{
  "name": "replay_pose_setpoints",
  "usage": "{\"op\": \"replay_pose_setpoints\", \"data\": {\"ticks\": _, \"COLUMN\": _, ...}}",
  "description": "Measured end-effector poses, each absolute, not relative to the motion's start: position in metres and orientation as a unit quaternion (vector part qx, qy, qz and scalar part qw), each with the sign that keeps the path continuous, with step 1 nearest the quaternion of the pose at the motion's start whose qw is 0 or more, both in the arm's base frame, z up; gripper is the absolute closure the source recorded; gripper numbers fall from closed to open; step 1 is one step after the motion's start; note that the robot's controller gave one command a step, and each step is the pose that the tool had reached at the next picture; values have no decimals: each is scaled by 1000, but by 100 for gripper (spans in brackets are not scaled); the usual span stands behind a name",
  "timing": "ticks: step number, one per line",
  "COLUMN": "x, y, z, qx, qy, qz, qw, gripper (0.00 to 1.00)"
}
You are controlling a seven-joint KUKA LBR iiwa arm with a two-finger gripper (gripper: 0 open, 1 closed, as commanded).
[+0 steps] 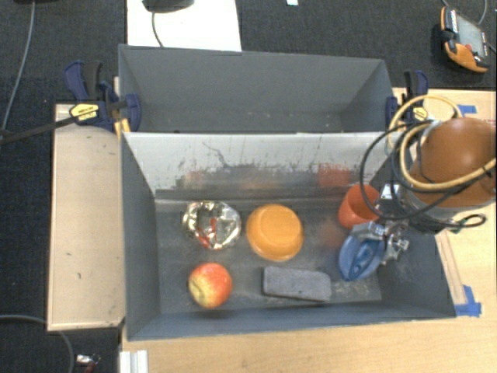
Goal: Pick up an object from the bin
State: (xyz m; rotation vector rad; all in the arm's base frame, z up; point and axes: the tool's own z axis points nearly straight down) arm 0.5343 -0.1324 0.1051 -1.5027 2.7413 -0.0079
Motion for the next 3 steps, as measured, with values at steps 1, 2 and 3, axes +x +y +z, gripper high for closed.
{"op": "replay_pose_setpoints", "data": {"ticks": 1, "x": 535, "y": -133, "z": 129, "qx": -480, "qy": 877, "qz": -3, "qw": 9, "gripper": 100}}
{"op": "replay_pose_setpoints", "data": {"ticks": 2, "x": 535, "y": -132, "z": 140, "qx": -478, "qy": 878, "qz": -3, "qw": 9, "gripper": 100}}
{"op": "replay_pose_setpoints", "data": {"ticks": 3, "x": 535, "y": -132, "z": 156, "qx": -478, "qy": 878, "qz": -3, "qw": 9, "gripper": 100}}
